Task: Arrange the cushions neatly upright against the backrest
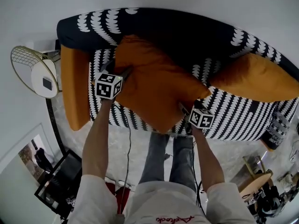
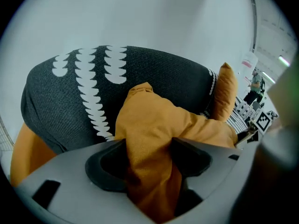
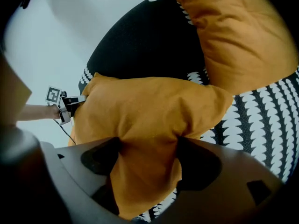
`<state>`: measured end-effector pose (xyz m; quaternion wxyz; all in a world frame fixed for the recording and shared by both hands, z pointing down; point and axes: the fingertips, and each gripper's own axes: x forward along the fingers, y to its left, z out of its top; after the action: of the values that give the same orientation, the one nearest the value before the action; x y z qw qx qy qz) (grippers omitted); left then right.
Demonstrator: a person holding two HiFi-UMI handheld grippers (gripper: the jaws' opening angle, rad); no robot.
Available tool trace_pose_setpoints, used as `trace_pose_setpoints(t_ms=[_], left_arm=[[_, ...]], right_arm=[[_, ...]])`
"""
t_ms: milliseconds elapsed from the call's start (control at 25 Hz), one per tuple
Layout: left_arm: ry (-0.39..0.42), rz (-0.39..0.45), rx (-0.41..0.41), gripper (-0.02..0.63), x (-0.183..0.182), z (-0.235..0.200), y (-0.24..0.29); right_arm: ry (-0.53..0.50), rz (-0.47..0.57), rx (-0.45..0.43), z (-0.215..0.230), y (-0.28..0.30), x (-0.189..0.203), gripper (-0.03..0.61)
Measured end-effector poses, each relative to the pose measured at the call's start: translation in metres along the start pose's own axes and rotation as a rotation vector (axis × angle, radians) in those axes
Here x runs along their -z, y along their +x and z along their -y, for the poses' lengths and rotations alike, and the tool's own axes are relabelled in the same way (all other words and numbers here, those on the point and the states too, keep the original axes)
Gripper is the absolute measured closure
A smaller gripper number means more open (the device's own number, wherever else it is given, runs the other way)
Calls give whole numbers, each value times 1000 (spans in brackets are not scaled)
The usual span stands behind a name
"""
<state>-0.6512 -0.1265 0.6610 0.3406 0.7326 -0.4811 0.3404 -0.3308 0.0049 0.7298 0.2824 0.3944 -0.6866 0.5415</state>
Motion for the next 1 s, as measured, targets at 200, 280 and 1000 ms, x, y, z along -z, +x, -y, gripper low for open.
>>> trace_pose_setpoints(t_ms=[200,280,1000], left_arm=[[10,8,43,443,-2,18,-10],[9,13,41,453,-6,23,-15],[-110,309,20,476,-52,41,-114]], right_arm=[[-54,3,-48,-19,-11,-4,389],[-78,10,-43,-21,-18,-5,442],[-314,269,-29,-55,-100,-82,520]])
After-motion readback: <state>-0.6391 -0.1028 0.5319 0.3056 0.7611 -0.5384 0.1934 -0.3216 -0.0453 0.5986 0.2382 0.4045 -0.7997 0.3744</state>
